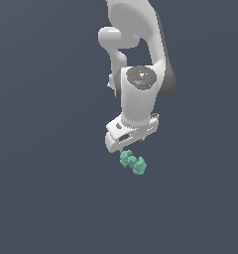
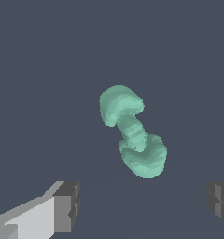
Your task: Pick up the object and move it to a goal position.
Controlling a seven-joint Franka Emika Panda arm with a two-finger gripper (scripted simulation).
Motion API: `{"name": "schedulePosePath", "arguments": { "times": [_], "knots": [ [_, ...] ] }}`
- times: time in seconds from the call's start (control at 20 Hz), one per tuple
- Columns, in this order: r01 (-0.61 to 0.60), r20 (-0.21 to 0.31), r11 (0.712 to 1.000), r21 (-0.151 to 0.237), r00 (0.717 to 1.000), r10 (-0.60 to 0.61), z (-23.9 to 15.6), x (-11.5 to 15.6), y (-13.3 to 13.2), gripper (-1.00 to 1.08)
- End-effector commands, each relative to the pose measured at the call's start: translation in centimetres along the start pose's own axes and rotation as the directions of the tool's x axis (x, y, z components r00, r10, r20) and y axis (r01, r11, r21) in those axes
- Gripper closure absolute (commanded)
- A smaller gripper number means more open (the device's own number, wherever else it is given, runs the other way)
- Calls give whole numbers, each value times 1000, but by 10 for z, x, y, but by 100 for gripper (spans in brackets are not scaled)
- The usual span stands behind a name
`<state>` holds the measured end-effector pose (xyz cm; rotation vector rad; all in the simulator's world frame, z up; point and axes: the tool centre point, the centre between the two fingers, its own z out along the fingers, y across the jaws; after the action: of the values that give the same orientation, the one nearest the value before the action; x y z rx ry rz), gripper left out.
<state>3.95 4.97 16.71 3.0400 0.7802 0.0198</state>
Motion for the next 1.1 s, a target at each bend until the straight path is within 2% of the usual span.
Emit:
{"name": "schedulePosePath", "arguments": {
  "times": [0.0,0.5,0.8,1.05],
  "knots": [
    [74,3,997,0,997,-74,3,6,1,-92],
    [322,8,947,6,947,-322,16,25,4,-92],
    [403,8,915,9,915,-403,20,31,6,-92],
    [432,8,902,10,902,-432,22,33,6,-92]
  ]
}}
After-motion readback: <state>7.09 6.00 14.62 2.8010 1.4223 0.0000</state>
